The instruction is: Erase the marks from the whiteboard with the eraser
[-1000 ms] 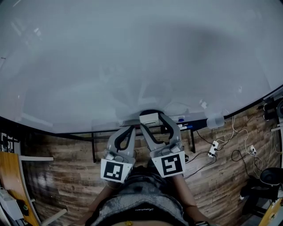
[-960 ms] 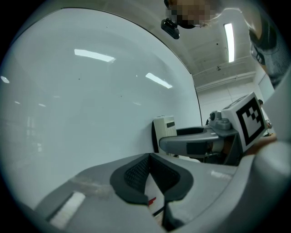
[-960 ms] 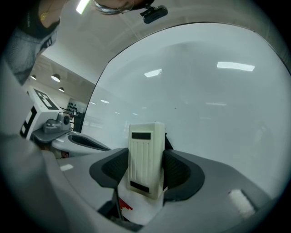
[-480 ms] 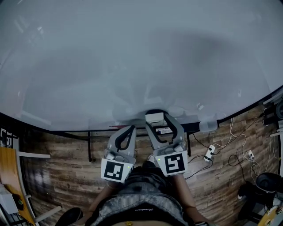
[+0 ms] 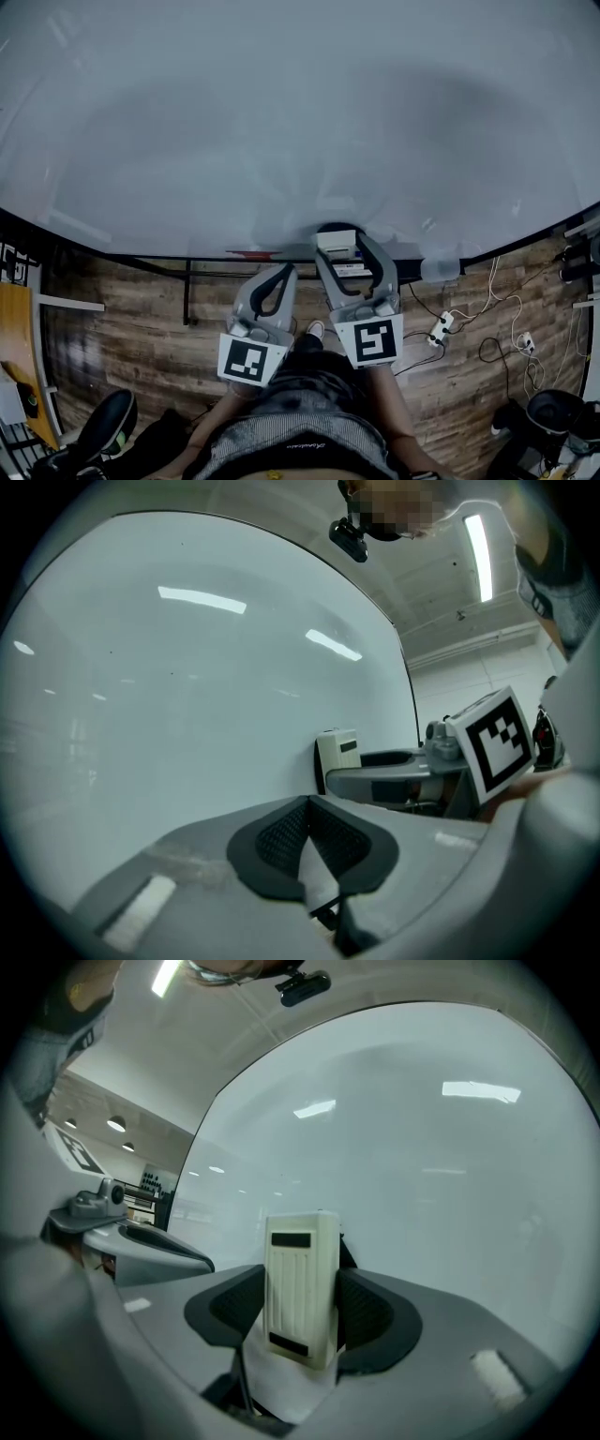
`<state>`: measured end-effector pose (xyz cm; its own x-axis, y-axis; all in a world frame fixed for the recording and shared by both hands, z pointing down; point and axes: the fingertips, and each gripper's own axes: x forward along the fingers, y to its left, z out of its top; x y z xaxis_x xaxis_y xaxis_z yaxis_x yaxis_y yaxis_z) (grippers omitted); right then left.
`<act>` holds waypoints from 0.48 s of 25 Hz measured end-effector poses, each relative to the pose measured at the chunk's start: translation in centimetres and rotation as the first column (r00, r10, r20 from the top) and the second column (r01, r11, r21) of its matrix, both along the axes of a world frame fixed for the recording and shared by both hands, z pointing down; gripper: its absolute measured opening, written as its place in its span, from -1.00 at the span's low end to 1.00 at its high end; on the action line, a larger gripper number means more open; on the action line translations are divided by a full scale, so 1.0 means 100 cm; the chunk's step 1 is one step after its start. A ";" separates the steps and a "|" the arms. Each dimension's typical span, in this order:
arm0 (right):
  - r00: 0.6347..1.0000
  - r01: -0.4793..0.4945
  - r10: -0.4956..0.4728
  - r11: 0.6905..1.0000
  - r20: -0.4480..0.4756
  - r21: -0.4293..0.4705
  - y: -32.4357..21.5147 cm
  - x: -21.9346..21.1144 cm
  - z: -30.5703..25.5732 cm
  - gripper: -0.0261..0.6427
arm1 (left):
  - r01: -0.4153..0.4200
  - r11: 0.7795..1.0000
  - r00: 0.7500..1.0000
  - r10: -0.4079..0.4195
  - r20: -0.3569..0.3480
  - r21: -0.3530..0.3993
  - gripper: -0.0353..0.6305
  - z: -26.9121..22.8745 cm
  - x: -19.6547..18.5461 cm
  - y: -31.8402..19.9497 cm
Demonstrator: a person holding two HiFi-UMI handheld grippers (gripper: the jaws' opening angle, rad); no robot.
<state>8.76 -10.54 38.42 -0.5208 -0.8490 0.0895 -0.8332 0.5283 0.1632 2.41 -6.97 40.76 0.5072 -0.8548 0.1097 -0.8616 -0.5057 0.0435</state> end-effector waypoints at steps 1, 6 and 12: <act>1.000 -0.001 0.001 1.000 0.003 0.004 0.000 0.000 0.000 -0.18 | 0.002 1.000 1.000 -0.002 -0.001 -0.004 -0.88 0.001 0.000 0.001; 0.999 -0.037 0.037 0.999 0.005 0.019 -0.001 0.001 -0.002 -0.18 | -0.001 1.000 1.000 0.001 -0.006 -0.008 -0.88 0.000 -0.007 0.001; 0.996 -0.087 0.087 0.996 0.009 -0.013 0.000 -0.002 -0.002 -0.18 | -0.067 0.998 0.998 0.067 -0.012 0.007 -0.88 -0.009 -0.010 -0.008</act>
<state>8.58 -10.56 38.18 -0.4458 -0.8899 0.0963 -0.8776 0.4557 0.1485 1.40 -7.78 39.86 0.5650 -0.8193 0.0976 -0.8250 -0.5630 0.0497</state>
